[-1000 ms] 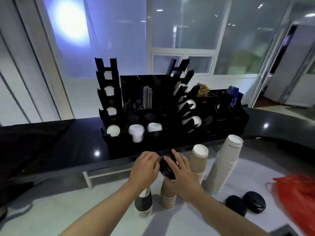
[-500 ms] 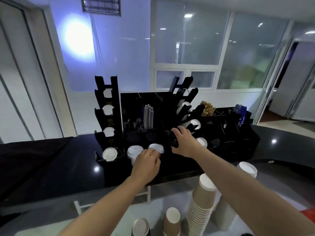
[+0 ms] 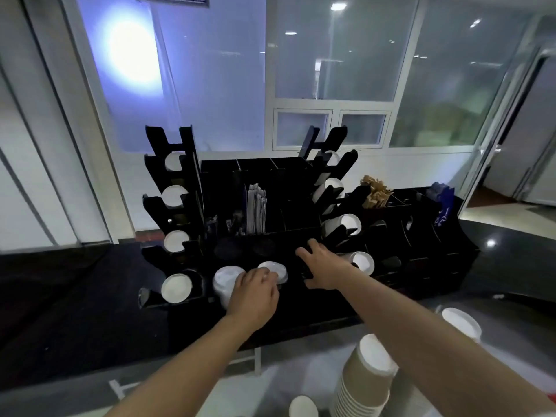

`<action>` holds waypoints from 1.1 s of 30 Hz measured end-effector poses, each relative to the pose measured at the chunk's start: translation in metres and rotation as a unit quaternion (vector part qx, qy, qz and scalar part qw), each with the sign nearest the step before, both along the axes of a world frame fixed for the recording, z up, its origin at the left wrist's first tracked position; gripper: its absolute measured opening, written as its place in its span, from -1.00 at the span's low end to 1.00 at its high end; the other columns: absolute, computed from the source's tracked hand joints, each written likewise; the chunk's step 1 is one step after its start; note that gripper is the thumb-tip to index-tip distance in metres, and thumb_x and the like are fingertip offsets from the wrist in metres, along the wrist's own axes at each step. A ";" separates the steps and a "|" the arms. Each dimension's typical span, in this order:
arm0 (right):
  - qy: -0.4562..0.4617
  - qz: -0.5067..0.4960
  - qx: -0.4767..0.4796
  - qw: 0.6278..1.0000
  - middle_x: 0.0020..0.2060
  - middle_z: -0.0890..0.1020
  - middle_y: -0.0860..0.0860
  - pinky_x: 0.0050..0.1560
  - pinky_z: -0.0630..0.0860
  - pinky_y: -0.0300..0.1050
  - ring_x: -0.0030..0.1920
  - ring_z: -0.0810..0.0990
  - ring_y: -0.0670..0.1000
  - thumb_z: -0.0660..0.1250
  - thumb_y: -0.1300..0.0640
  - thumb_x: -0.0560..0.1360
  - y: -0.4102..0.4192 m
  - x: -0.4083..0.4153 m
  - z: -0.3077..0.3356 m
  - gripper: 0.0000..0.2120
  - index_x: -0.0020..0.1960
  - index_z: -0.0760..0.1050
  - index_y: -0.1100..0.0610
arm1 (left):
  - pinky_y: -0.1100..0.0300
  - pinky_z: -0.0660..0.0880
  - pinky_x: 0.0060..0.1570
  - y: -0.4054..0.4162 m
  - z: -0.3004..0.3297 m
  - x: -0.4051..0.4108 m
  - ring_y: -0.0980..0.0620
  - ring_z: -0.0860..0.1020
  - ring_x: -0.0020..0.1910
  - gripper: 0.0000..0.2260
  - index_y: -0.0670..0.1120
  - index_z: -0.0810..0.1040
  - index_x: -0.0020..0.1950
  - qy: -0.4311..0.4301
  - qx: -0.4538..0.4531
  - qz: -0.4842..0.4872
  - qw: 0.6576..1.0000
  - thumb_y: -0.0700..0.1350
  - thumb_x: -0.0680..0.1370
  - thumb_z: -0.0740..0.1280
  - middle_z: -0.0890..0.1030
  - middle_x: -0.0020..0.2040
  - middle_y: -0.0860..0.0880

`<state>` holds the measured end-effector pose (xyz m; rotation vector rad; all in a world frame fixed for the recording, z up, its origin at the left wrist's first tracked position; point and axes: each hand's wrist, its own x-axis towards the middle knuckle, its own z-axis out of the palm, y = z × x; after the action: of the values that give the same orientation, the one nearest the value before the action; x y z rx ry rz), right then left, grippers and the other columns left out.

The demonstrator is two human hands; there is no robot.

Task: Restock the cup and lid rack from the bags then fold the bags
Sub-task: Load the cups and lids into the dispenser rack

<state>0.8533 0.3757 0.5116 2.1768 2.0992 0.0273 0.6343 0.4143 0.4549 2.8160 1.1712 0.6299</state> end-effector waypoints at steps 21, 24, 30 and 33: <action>-0.118 -0.053 -0.038 0.991 0.39 0.46 0.11 0.38 0.33 0.08 0.41 0.42 0.14 0.17 0.20 0.64 -0.012 -0.011 -0.021 -0.61 0.46 0.35 0.14 | -0.12 0.06 0.53 -0.003 -0.005 -0.001 0.02 0.38 0.38 -0.65 0.00 0.41 0.39 0.056 -0.008 -0.014 0.998 -0.03 0.62 0.10 0.46 0.35 0.06; -0.102 -0.050 -0.010 0.993 0.24 0.57 0.10 0.14 0.48 0.03 0.23 0.57 0.18 0.17 0.26 0.61 -0.026 -0.014 -0.007 -0.68 0.35 0.43 0.13 | -0.11 0.01 0.55 -0.012 0.002 -0.003 0.03 0.38 0.40 -0.66 -0.01 0.44 0.38 0.040 -0.017 -0.023 0.999 -0.05 0.62 0.13 0.46 0.36 0.06; -0.045 -0.040 0.107 0.992 0.06 0.65 0.08 0.03 0.54 0.05 0.06 0.63 0.20 0.17 0.28 0.57 -0.073 -0.027 0.031 -0.71 0.24 0.50 0.14 | 0.02 0.36 0.34 -0.048 0.016 -0.004 0.02 0.60 0.05 -0.77 -0.02 0.64 0.17 -0.086 0.058 -0.094 0.990 -0.07 0.60 0.24 0.69 0.01 0.06; 0.010 -0.043 0.175 0.984 0.06 0.65 0.09 0.08 0.54 0.06 0.07 0.63 0.15 0.17 0.26 0.59 -0.109 -0.032 0.042 -0.72 0.25 0.52 0.16 | 0.04 0.49 0.08 -0.075 0.022 0.000 -0.04 0.61 -0.17 -0.87 -0.05 0.66 0.08 -0.139 0.094 -0.153 0.974 -0.10 0.59 0.35 0.67 -0.22 -0.01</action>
<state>0.8216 0.2671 0.5538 2.4652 2.1429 0.3973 0.6347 0.3391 0.4770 2.8425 0.6440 1.1105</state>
